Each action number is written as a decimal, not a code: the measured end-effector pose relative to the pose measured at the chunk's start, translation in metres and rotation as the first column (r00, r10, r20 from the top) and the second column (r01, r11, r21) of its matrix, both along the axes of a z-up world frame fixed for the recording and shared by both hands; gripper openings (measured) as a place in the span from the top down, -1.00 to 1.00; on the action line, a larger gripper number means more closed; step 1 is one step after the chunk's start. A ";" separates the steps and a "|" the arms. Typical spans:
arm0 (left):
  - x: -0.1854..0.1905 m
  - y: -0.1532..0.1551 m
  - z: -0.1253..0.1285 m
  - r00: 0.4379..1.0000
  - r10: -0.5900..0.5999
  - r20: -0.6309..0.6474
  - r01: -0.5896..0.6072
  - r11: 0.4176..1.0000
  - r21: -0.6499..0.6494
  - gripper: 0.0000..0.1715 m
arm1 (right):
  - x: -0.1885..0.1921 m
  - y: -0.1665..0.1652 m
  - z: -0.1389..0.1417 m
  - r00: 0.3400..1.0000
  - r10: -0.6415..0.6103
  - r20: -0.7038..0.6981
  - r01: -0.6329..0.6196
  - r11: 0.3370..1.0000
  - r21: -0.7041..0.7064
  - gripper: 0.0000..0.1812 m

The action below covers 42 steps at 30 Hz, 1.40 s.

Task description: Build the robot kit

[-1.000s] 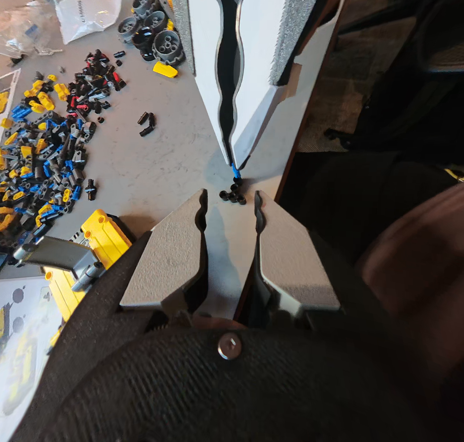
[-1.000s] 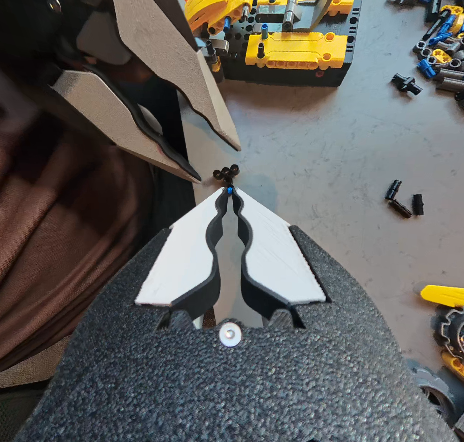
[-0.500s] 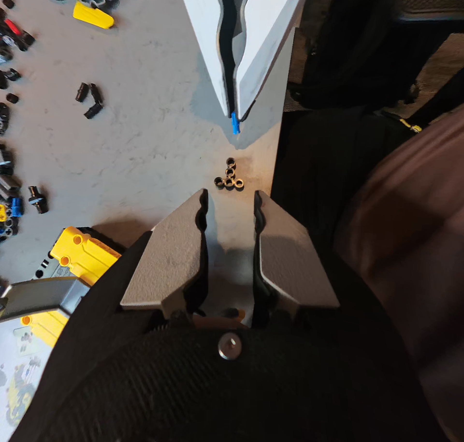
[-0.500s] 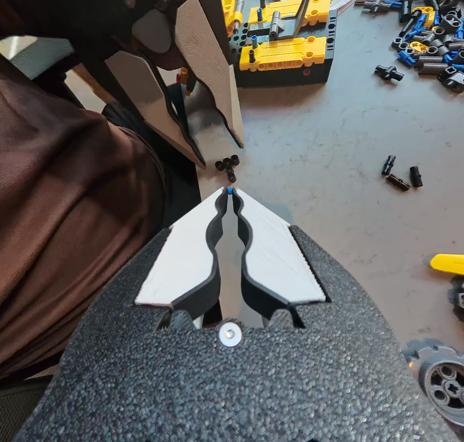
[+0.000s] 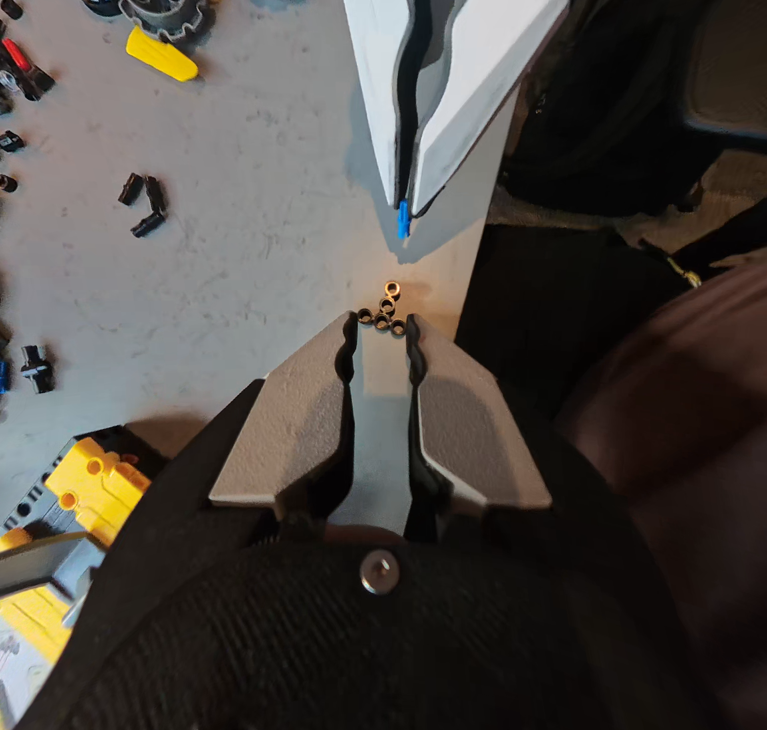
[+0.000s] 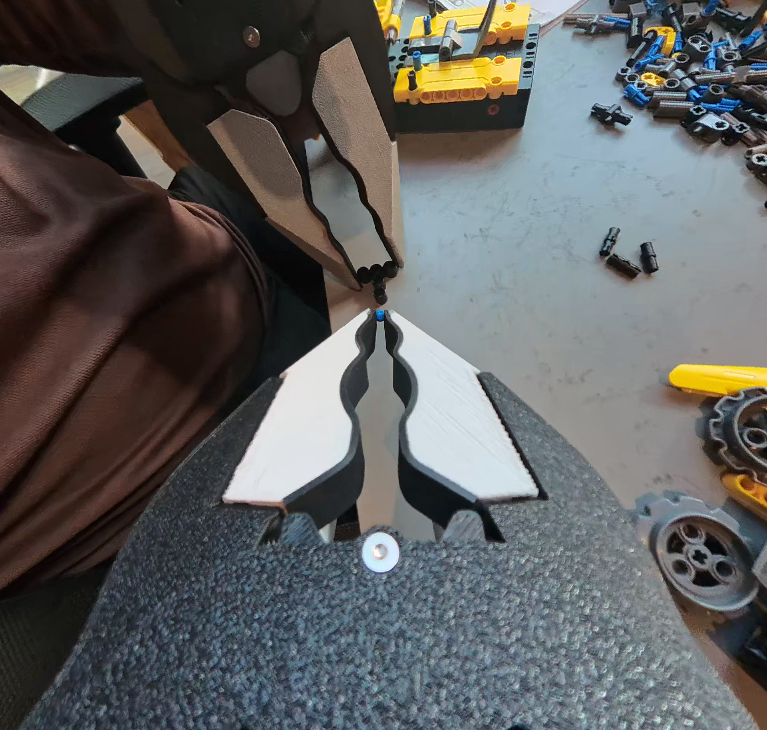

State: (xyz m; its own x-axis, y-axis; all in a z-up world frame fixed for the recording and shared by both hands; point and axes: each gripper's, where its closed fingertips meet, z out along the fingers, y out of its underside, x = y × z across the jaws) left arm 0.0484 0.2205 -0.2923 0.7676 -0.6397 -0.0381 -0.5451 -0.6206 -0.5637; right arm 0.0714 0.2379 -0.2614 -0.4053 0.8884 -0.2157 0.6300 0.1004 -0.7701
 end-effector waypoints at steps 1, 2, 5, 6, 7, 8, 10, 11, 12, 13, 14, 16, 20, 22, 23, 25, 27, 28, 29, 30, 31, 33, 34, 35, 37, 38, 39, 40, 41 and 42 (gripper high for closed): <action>0.005 0.005 0.000 1.000 0.026 0.010 -0.026 1.000 0.004 0.76 | 0.001 0.003 -0.001 1.000 -0.001 0.011 0.001 1.000 0.003 1.00; 0.011 0.009 0.000 0.999 0.049 0.019 -0.049 0.999 0.010 0.76 | 0.003 0.006 -0.001 1.000 -0.002 0.022 0.002 1.000 0.004 1.00; 0.023 0.017 0.000 0.995 0.100 0.024 -0.101 0.994 0.036 0.75 | 0.005 0.012 -0.003 0.998 -0.003 0.056 0.002 1.000 0.021 1.00; 0.025 0.017 0.000 0.994 0.108 0.027 -0.109 0.993 0.042 0.68 | 0.007 0.012 -0.004 0.998 0.000 0.065 -0.002 0.999 0.032 1.00; 0.026 0.015 0.001 0.994 0.104 0.037 -0.106 0.993 0.046 0.58 | 0.008 0.012 -0.004 0.998 0.006 0.070 -0.008 0.999 0.039 1.00; 0.027 0.014 0.003 0.994 0.098 0.052 -0.101 0.993 0.058 0.56 | 0.009 0.011 -0.004 0.997 0.012 0.074 -0.015 0.999 0.041 1.00; 0.025 0.015 0.009 0.992 0.095 0.081 -0.103 0.989 0.101 0.54 | 0.010 0.009 -0.005 0.996 0.019 0.081 -0.023 0.999 0.049 1.00; 0.024 0.015 0.012 0.991 0.091 0.097 -0.101 0.989 0.110 0.53 | 0.010 0.008 -0.006 0.996 0.022 0.085 -0.026 0.998 0.054 1.00; 0.025 0.014 0.012 0.991 0.074 0.108 -0.085 0.991 0.101 0.54 | 0.009 0.008 -0.006 0.996 0.024 0.088 -0.029 0.998 0.060 1.00; 0.025 0.014 0.011 0.992 0.061 0.110 -0.072 0.993 0.095 0.55 | 0.008 0.007 -0.007 0.995 0.025 0.092 -0.031 0.997 0.064 1.00; 0.025 0.014 0.011 0.993 0.048 0.105 -0.059 0.994 0.096 0.55 | 0.007 0.006 -0.008 0.995 0.027 0.096 -0.034 0.997 0.068 1.00; 0.025 0.016 0.008 0.996 0.025 0.091 -0.033 0.995 0.090 0.57 | 0.005 0.005 -0.009 0.994 0.032 0.107 -0.040 0.996 0.077 1.00; 0.027 0.015 0.000 0.995 -0.022 0.093 0.017 0.998 0.060 0.69 | 0.004 0.003 -0.011 0.991 0.038 0.132 -0.053 0.992 0.112 1.00; 0.029 0.015 0.000 0.994 -0.036 0.105 0.029 0.997 0.069 0.73 | 0.005 0.004 -0.011 0.990 0.035 0.139 -0.052 0.991 0.125 1.00; 0.030 0.016 0.000 0.993 -0.038 0.110 0.031 0.997 0.071 0.76 | 0.005 0.005 -0.011 0.989 0.031 0.145 -0.051 0.990 0.134 1.00; 0.030 0.017 0.000 0.992 -0.033 0.124 0.024 0.997 0.075 0.76 | 0.007 0.007 -0.012 0.987 0.025 0.160 -0.050 0.987 0.154 1.00; 0.028 0.019 0.000 0.991 -0.021 0.135 0.010 0.997 0.080 0.76 | 0.009 0.009 -0.011 0.986 0.018 0.168 -0.046 0.985 0.166 1.00; 0.028 0.019 0.000 0.990 -0.017 0.143 0.005 0.997 0.083 0.75 | 0.010 0.010 -0.010 0.985 0.013 0.170 -0.042 0.984 0.171 1.00; 0.029 0.020 0.000 0.988 -0.012 0.152 -0.001 0.996 0.087 0.75 | 0.011 0.010 -0.010 0.985 0.009 0.171 -0.040 0.984 0.176 1.00; 0.029 0.020 0.000 0.987 -0.005 0.161 -0.009 0.996 0.089 0.76 | 0.011 0.011 -0.010 0.985 0.007 0.174 -0.040 0.982 0.182 1.00; 0.030 0.021 0.001 0.986 0.002 0.168 -0.017 0.996 0.091 0.76 | 0.011 0.011 -0.010 0.984 0.007 0.180 -0.041 0.981 0.190 1.00; 0.031 0.022 0.000 0.987 0.004 0.162 -0.021 0.994 0.105 0.75 | 0.010 0.011 -0.013 0.981 0.007 0.194 -0.049 0.975 0.215 1.00; 0.031 0.023 0.000 0.988 0.009 0.155 -0.026 0.993 0.111 0.75 | 0.009 0.010 -0.014 0.980 0.008 0.201 -0.055 0.973 0.226 1.00; 0.031 0.023 0.000 0.988 0.014 0.151 -0.031 0.993 0.116 0.75 | 0.009 0.010 -0.014 0.979 0.009 0.205 -0.058 0.969 0.238 1.00; 0.032 0.023 0.000 0.987 0.028 0.158 -0.048 0.991 0.123 0.75 | 0.010 0.012 -0.014 0.976 0.002 0.217 -0.064 0.958 0.279 1.00; 0.033 0.024 0.000 0.986 0.036 0.165 -0.057 0.990 0.127 0.75 | 0.010 0.013 -0.015 0.975 0.001 0.224 -0.069 0.953 0.296 1.00; 0.033 0.024 0.000 0.985 0.040 0.170 -0.063 0.989 0.134 0.75 | 0.011 0.013 -0.014 0.974 0.001 0.229 -0.072 0.950 0.304 1.00; 0.034 0.024 0.000 0.983 0.043 0.176 -0.068 0.988 0.140 0.75 | 0.011 0.012 -0.014 0.973 0.002 0.233 -0.074 0.950 0.302 1.00; 0.034 0.024 0.000 0.983 0.047 0.180 -0.074 0.987 0.144 0.75 | 0.011 0.011 -0.014 0.971 0.003 0.240 -0.076 0.952 0.296 1.00; 0.034 0.025 0.000 0.982 0.051 0.180 -0.078 0.986 0.147 0.75 | 0.012 0.011 -0.014 0.968 0.003 0.250 -0.078 0.953 0.293 1.00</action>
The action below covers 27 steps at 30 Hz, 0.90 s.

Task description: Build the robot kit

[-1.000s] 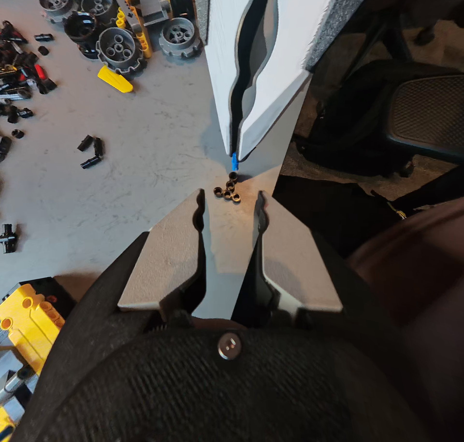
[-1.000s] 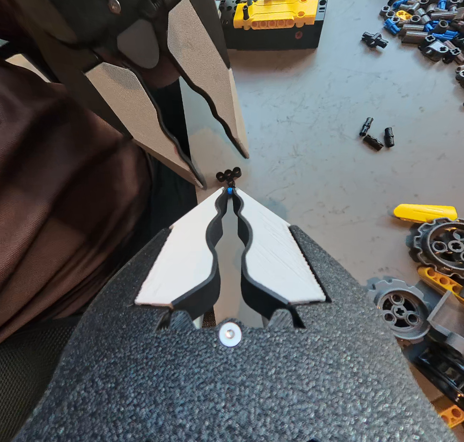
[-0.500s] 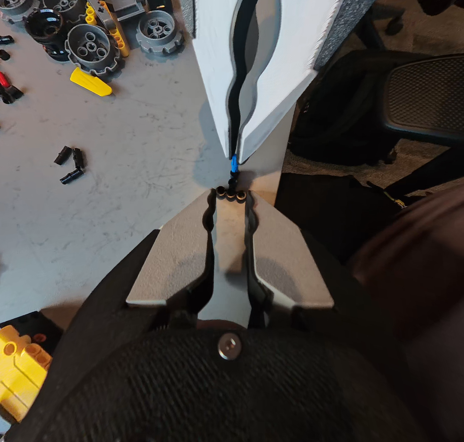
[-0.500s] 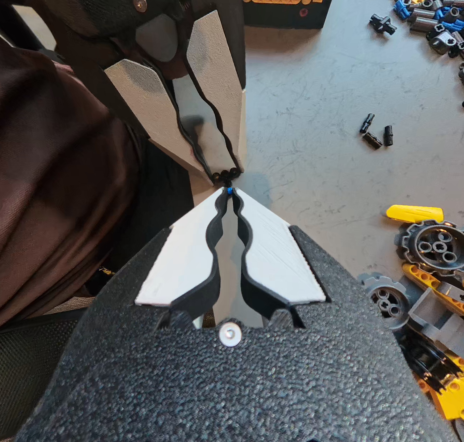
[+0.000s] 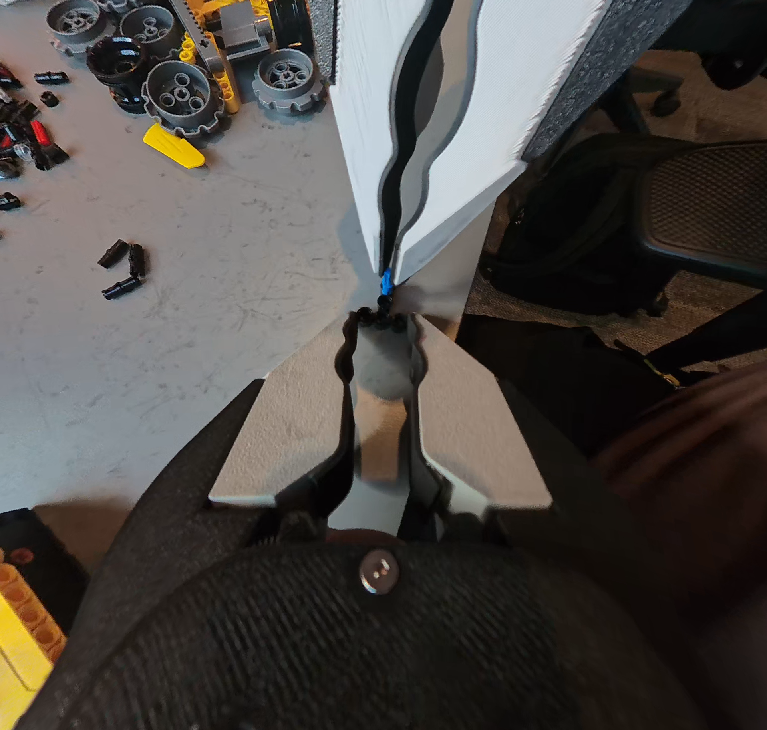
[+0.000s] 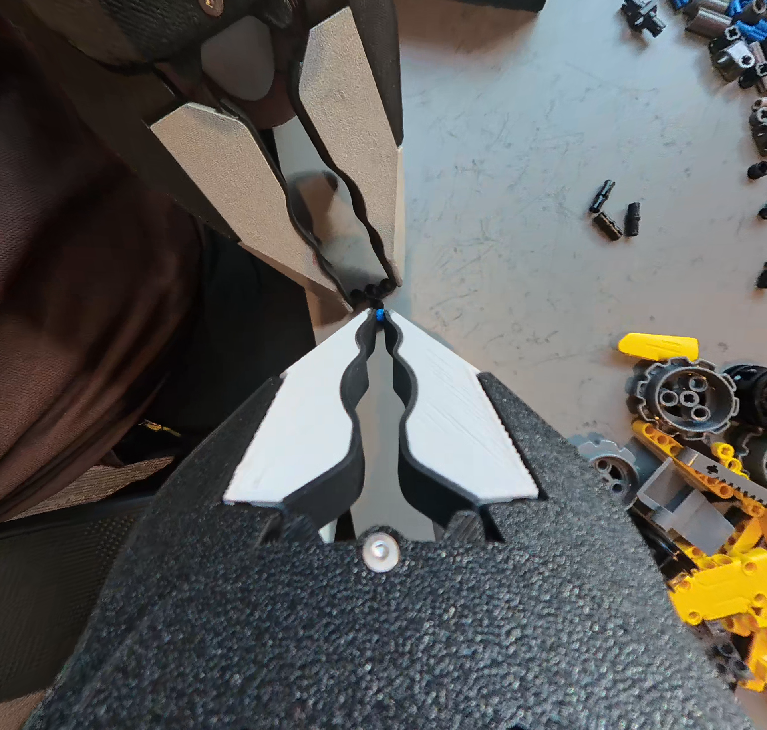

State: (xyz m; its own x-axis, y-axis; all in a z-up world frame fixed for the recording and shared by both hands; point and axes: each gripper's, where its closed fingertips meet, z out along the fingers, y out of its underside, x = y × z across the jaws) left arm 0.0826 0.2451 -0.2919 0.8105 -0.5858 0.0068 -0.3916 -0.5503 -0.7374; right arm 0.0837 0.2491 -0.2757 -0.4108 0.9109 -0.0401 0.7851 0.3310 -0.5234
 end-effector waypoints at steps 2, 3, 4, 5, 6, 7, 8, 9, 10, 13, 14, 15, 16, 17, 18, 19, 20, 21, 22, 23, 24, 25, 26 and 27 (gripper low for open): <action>0.000 0.000 0.000 1.000 0.007 -0.007 -0.007 1.000 0.007 0.75 | 0.002 0.002 0.000 1.000 -0.003 0.017 0.003 1.000 0.018 1.00; 0.000 0.001 0.000 1.000 0.008 -0.011 -0.008 1.000 0.011 0.75 | 0.003 0.002 0.000 1.000 -0.004 0.023 0.004 1.000 0.020 1.00; 0.001 0.001 0.000 1.000 0.009 -0.010 -0.009 1.000 0.011 0.75 | 0.004 0.002 0.000 1.000 -0.006 0.029 0.006 1.000 0.018 1.00; 0.001 0.001 0.000 1.000 0.010 -0.008 -0.010 1.000 0.011 0.75 | 0.004 0.003 0.000 0.999 -0.009 0.034 0.008 1.000 0.019 1.00; 0.001 0.001 0.000 1.000 0.008 -0.007 -0.008 1.000 0.011 0.75 | 0.003 0.003 0.000 0.999 -0.013 0.039 0.012 1.000 0.023 1.00; 0.001 0.001 0.000 1.000 0.006 -0.009 -0.006 1.000 0.013 0.75 | 0.003 0.004 -0.001 0.999 -0.016 0.043 0.015 1.000 0.026 1.00; 0.001 0.001 0.000 1.000 0.005 -0.012 -0.005 1.000 0.014 0.75 | 0.002 0.003 -0.001 0.999 -0.018 0.047 0.017 1.000 0.023 1.00; 0.001 0.001 0.000 1.000 0.004 -0.014 -0.004 1.000 0.015 0.75 | 0.002 0.003 -0.001 0.998 -0.020 0.053 0.019 1.000 0.019 1.00; 0.001 0.001 0.000 1.000 0.005 -0.013 -0.004 1.000 0.016 0.75 | 0.002 0.003 -0.001 0.998 -0.020 0.059 0.019 1.000 0.017 1.00; 0.001 0.002 0.000 1.000 0.006 -0.014 -0.006 1.000 0.018 0.75 | 0.003 0.003 -0.002 0.997 -0.018 0.080 0.017 1.000 0.016 1.00; 0.001 0.002 0.000 1.000 0.006 -0.014 -0.006 1.000 0.020 0.75 | 0.003 0.002 -0.002 0.996 -0.015 0.085 0.014 1.000 0.015 1.00; 0.001 0.002 0.000 1.000 0.006 -0.014 -0.006 1.000 0.020 0.75 | 0.003 0.002 -0.002 0.996 -0.012 0.090 0.011 1.000 0.016 1.00; 0.001 0.002 0.000 1.000 0.006 -0.014 -0.006 1.000 0.020 0.75 | 0.002 0.002 -0.002 0.996 -0.007 0.093 0.006 1.000 0.019 1.00; 0.001 0.002 0.000 1.000 0.006 -0.015 -0.006 1.000 0.022 0.75 | 0.001 0.002 -0.002 0.996 -0.003 0.091 0.001 1.000 0.027 1.00; 0.002 0.002 0.000 1.000 0.005 -0.016 -0.005 1.000 0.024 0.75 | 0.000 0.002 -0.003 0.996 -0.001 0.090 -0.002 0.999 0.033 1.00; 0.002 0.002 0.000 1.000 0.005 -0.017 -0.005 1.000 0.024 0.75 | -0.001 0.002 -0.004 0.996 0.001 0.092 -0.004 1.000 0.031 1.00; 0.002 0.002 0.000 1.000 0.005 -0.017 -0.004 1.000 0.025 0.75 | 0.000 0.002 -0.004 0.995 0.002 0.097 -0.004 1.000 0.024 1.00; 0.003 0.003 0.000 1.000 0.005 -0.018 -0.004 1.000 0.027 0.75 | 0.000 0.002 -0.004 0.995 0.001 0.100 -0.002 1.000 0.017 1.00; 0.003 0.003 0.000 1.000 0.004 -0.020 -0.004 1.000 0.031 0.75 | 0.001 0.003 -0.003 0.995 -0.002 0.095 0.001 1.000 0.008 1.00; 0.003 0.003 0.000 1.000 0.004 -0.024 -0.004 0.999 0.034 0.75 | 0.002 0.003 -0.003 0.997 -0.008 0.083 0.008 1.000 -0.003 1.00; 0.003 0.003 0.000 1.000 0.005 -0.026 -0.004 0.999 0.037 0.75 | 0.003 0.003 -0.002 0.998 -0.013 0.067 0.014 1.000 -0.013 1.00; 0.003 0.003 0.001 1.000 0.005 -0.028 -0.004 0.999 0.040 0.75 | 0.004 0.004 -0.002 0.999 -0.020 0.048 0.021 1.000 -0.018 1.00; 0.003 0.003 0.001 1.000 0.006 -0.028 -0.005 0.999 0.041 0.75 | 0.004 0.005 -0.002 0.999 -0.029 0.027 0.030 0.999 -0.024 1.00; 0.003 0.003 0.000 1.000 0.006 -0.025 -0.005 0.999 0.040 0.75 | 0.005 0.005 -0.002 0.999 -0.037 0.009 0.037 0.999 -0.027 1.00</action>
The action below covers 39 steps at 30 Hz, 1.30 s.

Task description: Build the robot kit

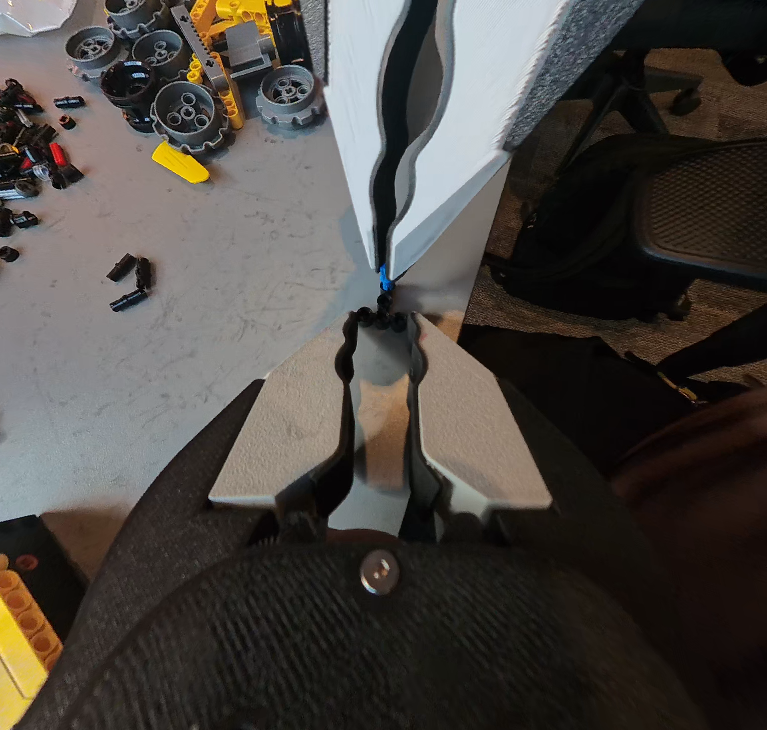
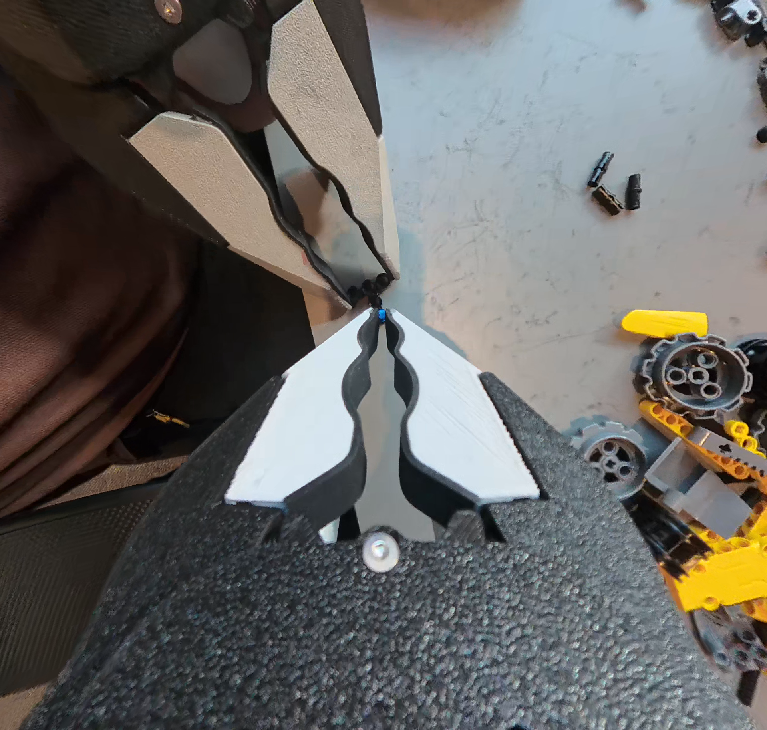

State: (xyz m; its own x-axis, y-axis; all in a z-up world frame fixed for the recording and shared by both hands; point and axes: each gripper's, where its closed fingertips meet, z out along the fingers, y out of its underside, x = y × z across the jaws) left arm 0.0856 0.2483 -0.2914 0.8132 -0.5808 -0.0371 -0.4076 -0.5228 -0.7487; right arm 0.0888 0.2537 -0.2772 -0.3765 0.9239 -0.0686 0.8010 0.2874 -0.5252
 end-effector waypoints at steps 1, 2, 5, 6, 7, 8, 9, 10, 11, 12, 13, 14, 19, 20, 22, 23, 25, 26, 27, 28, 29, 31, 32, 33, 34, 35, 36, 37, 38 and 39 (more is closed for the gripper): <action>0.000 0.000 0.000 1.000 0.000 0.003 0.000 1.000 -0.002 0.75 | 0.001 0.000 0.000 1.000 -0.002 -0.015 0.002 1.000 0.009 1.00; 0.000 0.000 0.000 1.000 0.000 0.005 0.000 1.000 -0.005 0.75 | 0.001 0.000 0.000 1.000 0.001 -0.027 0.000 1.000 0.031 1.00; 0.000 0.000 0.000 1.000 0.002 0.008 -0.002 1.000 -0.007 0.75 | 0.002 0.000 -0.001 0.998 0.041 -0.053 -0.032 0.987 0.159 1.00; 0.000 0.000 0.000 1.000 0.002 0.008 -0.002 1.000 -0.007 0.75 | 0.002 0.000 -0.001 0.997 0.051 -0.054 -0.040 0.980 0.193 1.00; 0.000 0.000 0.000 1.000 0.002 0.008 -0.002 1.000 -0.007 0.75 | 0.002 0.000 -0.001 0.997 0.057 -0.048 -0.045 0.976 0.213 1.00; 0.000 0.000 0.000 1.000 0.003 0.010 -0.003 1.000 -0.008 0.75 | 0.001 0.000 -0.001 0.998 0.058 -0.037 -0.049 0.974 0.222 1.00; -0.001 0.000 0.000 1.000 0.004 0.011 -0.004 1.000 -0.009 0.75 | 0.001 0.000 -0.001 0.998 0.060 -0.024 -0.054 0.973 0.225 1.00; -0.001 0.001 0.000 1.000 0.006 0.012 -0.006 1.000 -0.010 0.75 | 0.001 0.000 -0.001 0.998 0.063 -0.009 -0.059 0.972 0.227 1.00; -0.001 0.001 0.000 1.000 0.009 0.011 -0.009 1.000 -0.009 0.75 | 0.001 0.000 -0.001 0.998 0.062 0.006 -0.062 0.973 0.224 1.00; -0.002 0.001 0.000 1.000 0.014 0.007 -0.014 1.000 -0.006 0.75 | 0.000 0.001 -0.001 0.998 0.055 0.020 -0.058 0.976 0.209 1.00; -0.003 0.002 0.000 1.000 0.022 0.005 -0.022 1.000 -0.004 0.75 | 0.000 0.002 -0.001 0.999 0.039 0.033 -0.044 0.983 0.178 1.00; -0.003 0.002 0.000 1.000 0.027 0.005 -0.027 1.000 -0.004 0.75 | -0.001 0.003 -0.002 0.999 0.019 0.047 -0.025 0.990 0.139 1.00; -0.005 0.003 0.000 0.999 0.036 0.005 -0.036 0.999 -0.005 0.75 | -0.001 0.005 -0.002 0.995 -0.030 0.091 0.026 0.999 0.039 1.00; -0.005 0.004 0.000 0.999 0.039 0.006 -0.039 0.999 -0.007 0.75 | -0.002 0.005 -0.002 0.995 -0.028 0.096 0.024 0.999 0.041 1.00; -0.006 0.004 0.000 0.999 0.041 0.009 -0.040 0.999 -0.009 0.75 | -0.002 0.005 -0.002 0.994 -0.018 0.106 0.012 0.998 0.059 1.00; -0.006 0.004 0.000 0.999 0.042 0.006 -0.042 0.999 -0.007 0.75 | -0.004 0.005 -0.002 0.994 -0.017 0.106 0.010 0.998 0.059 1.00; -0.006 0.004 0.000 0.999 0.043 0.004 -0.043 0.999 -0.003 0.75 | -0.007 0.004 -0.001 0.994 -0.029 0.104 0.026 0.999 0.031 1.00; -0.006 0.004 0.000 0.999 0.043 0.003 -0.043 0.999 -0.002 0.75 | -0.009 0.004 -0.001 0.994 -0.034 0.107 0.033 0.999 0.016 1.00; -0.006 0.004 0.000 0.999 0.044 0.003 -0.044 0.999 0.000 0.75 | -0.009 0.004 -0.001 0.993 -0.032 0.111 0.031 0.999 0.014 1.00; -0.006 0.004 0.000 0.999 0.045 0.002 -0.045 0.999 0.002 0.75 | -0.009 0.004 -0.001 0.993 -0.022 0.114 0.020 0.999 0.026 1.00; -0.006 0.004 0.000 0.999 0.047 0.000 -0.047 0.999 0.003 0.75 | -0.009 0.004 -0.001 0.993 -0.013 0.115 0.008 0.999 0.045 1.00; -0.006 0.004 0.000 0.999 0.048 0.000 -0.048 0.999 0.003 0.75 | -0.007 0.004 -0.001 0.993 -0.014 0.117 0.007 0.998 0.060 1.00; -0.006 0.004 0.000 0.999 0.048 0.001 -0.048 0.999 0.004 0.75 | -0.006 0.005 -0.001 0.993 -0.018 0.115 0.012 0.998 0.054 1.00; -0.006 0.004 0.000 0.999 0.047 0.002 -0.047 0.999 0.002 0.75 | -0.006 0.005 -0.001 0.994 -0.021 0.110 0.016 0.999 0.044 1.00; -0.006 0.004 0.000 0.999 0.047 0.004 -0.047 0.999 0.001 0.75 | -0.007 0.005 -0.001 0.994 -0.021 0.107 0.016 0.999 0.040 1.00; -0.006 0.004 0.000 0.999 0.047 0.005 -0.047 0.999 0.000 0.75 | -0.007 0.004 -0.001 0.994 -0.017 0.106 0.012 0.999 0.047 1.00; -0.006 0.004 0.000 0.999 0.048 0.005 -0.048 0.999 0.000 0.75 | -0.007 0.004 -0.001 0.994 -0.009 0.105 0.003 0.998 0.061 1.00; -0.006 0.004 0.000 0.999 0.048 0.004 -0.048 0.999 0.001 0.75 | -0.007 0.004 -0.001 0.995 -0.003 0.104 -0.005 0.997 0.071 1.00; -0.006 0.004 0.000 0.999 0.048 0.002 -0.048 0.999 0.003 0.75 | -0.007 0.004 -0.001 0.995 0.002 0.104 -0.010 0.997 0.074 1.00; -0.006 0.005 0.000 0.999 0.048 0.000 -0.048 0.999 0.004 0.75 | -0.007 0.004 -0.001 0.995 0.009 0.102 -0.017 0.997 0.078 1.00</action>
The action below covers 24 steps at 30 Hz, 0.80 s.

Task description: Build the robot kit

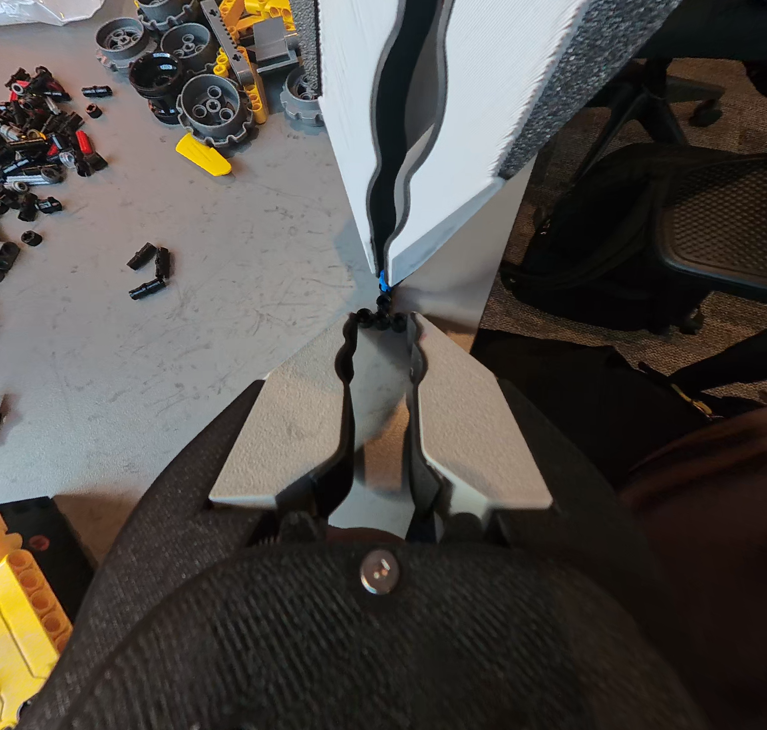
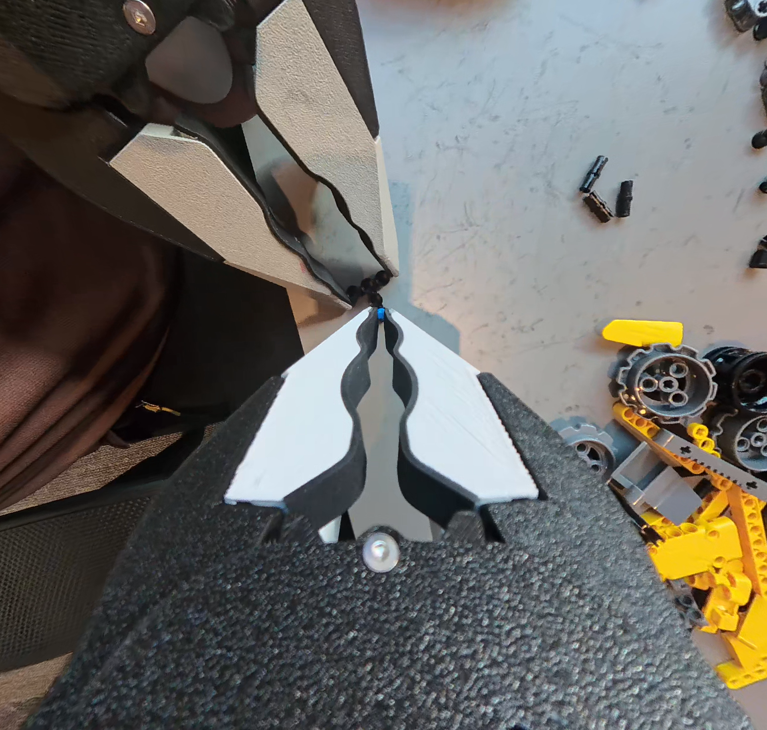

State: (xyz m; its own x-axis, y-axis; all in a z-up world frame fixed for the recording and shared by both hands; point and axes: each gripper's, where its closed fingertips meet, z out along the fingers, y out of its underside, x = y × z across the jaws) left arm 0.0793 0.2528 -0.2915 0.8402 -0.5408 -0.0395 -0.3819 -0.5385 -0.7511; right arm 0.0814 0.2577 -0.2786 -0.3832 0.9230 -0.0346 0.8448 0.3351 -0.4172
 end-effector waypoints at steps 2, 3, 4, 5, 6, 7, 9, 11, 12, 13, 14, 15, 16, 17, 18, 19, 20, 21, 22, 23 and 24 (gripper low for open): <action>0.000 0.000 0.000 1.000 0.002 0.000 -0.002 1.000 0.001 0.75 | 0.001 0.000 0.000 1.000 0.026 -0.007 -0.026 0.999 0.028 1.00; 0.000 0.000 0.000 1.000 0.003 0.001 -0.003 1.000 0.000 0.75 | 0.001 0.000 0.000 0.999 0.040 -0.008 -0.039 0.998 0.051 1.00; -0.001 0.000 0.000 1.000 0.008 0.002 -0.008 1.000 0.000 0.75 | 0.002 0.000 -0.001 0.999 0.051 -0.010 -0.050 0.996 0.073 1.00; -0.001 0.001 0.000 1.000 0.011 0.006 -0.011 1.000 -0.002 0.75 | 0.002 0.000 -0.002 0.998 0.059 -0.017 -0.058 0.994 0.090 1.00; -0.001 0.001 0.000 1.000 0.010 0.008 -0.010 1.000 -0.003 0.75 | 0.002 0.000 -0.002 0.998 0.064 -0.025 -0.061 0.993 0.102 1.00; -0.001 0.001 0.000 1.000 0.011 0.006 -0.011 1.000 -0.001 0.75 | 0.002 0.000 -0.001 0.997 0.064 -0.032 -0.060 0.992 0.107 1.00; -0.002 0.001 0.000 1.000 0.013 0.001 -0.013 1.000 0.004 0.75 | 0.000 0.001 -0.002 0.998 0.054 -0.033 -0.050 0.994 0.100 1.00; -0.001 0.001 0.000 1.000 0.010 -0.007 -0.010 1.000 0.006 0.75 | -0.001 0.001 -0.007 0.999 0.049 -0.005 -0.048 0.994 0.095 1.00; -0.002 0.001 0.000 1.000 0.013 -0.004 -0.013 1.000 0.008 0.75 | -0.001 0.001 -0.007 0.999 0.044 0.006 -0.044 0.996 0.082 1.00; -0.002 0.001 0.000 1.000 0.016 -0.002 -0.016 1.000 0.007 0.75 | -0.001 0.002 -0.007 0.999 0.037 0.014 -0.038 0.997 0.067 1.00; -0.003 0.002 0.000 1.000 0.021 0.000 -0.021 1.000 0.007 0.75 | -0.002 0.003 -0.007 1.000 0.029 0.010 -0.030 0.998 0.052 1.00; -0.003 0.002 0.000 1.000 0.022 0.003 -0.022 1.000 0.005 0.75 | -0.002 0.003 -0.007 1.000 0.016 0.005 -0.016 1.000 0.024 1.00; -0.003 0.002 0.000 1.000 0.022 0.002 -0.022 1.000 0.006 0.75 | -0.002 0.003 -0.007 1.000 -0.006 0.003 0.006 1.000 -0.019 1.00; -0.003 0.002 0.000 1.000 0.023 0.001 -0.023 1.000 0.006 0.75 | -0.002 0.002 -0.007 0.999 -0.034 0.000 0.034 0.997 -0.069 1.00; -0.003 0.003 0.000 1.000 0.029 0.001 -0.029 1.000 0.005 0.75 | -0.004 0.002 -0.006 0.998 -0.056 -0.012 0.054 0.993 -0.108 1.00; -0.004 0.003 0.000 0.999 0.032 0.005 -0.032 0.999 0.002 0.75 | -0.005 0.003 -0.006 0.997 -0.067 -0.034 0.062 0.990 -0.129 1.00; -0.004 0.003 0.000 0.999 0.033 0.008 -0.033 0.999 0.001 0.75 | -0.005 0.002 -0.004 0.996 -0.074 -0.057 0.065 0.988 -0.141 1.00; -0.004 0.003 0.000 0.999 0.032 0.006 -0.032 0.999 0.003 0.75 | -0.005 0.002 -0.003 0.994 -0.077 -0.075 0.065 0.987 -0.147 1.00; -0.004 0.003 0.000 1.000 0.030 0.002 -0.030 1.000 0.006 0.75 | -0.004 0.002 -0.002 0.993 -0.076 -0.089 0.063 0.988 -0.144 1.00; -0.004 0.003 0.000 1.000 0.031 -0.002 -0.031 0.999 0.008 0.75 | -0.004 0.003 -0.001 0.992 -0.076 -0.103 0.061 0.989 -0.138 1.00; -0.004 0.003 0.000 1.000 0.031 -0.001 -0.031 0.999 0.007 0.75 | -0.005 0.003 0.002 0.990 -0.078 -0.118 0.062 0.989 -0.137 1.00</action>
State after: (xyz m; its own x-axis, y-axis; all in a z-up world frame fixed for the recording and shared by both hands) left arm 0.0757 0.2556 -0.2913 0.8566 -0.5141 -0.0439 -0.3659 -0.5452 -0.7543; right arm 0.0765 0.2605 -0.2770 -0.3269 0.9379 -0.1159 0.8040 0.2116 -0.5558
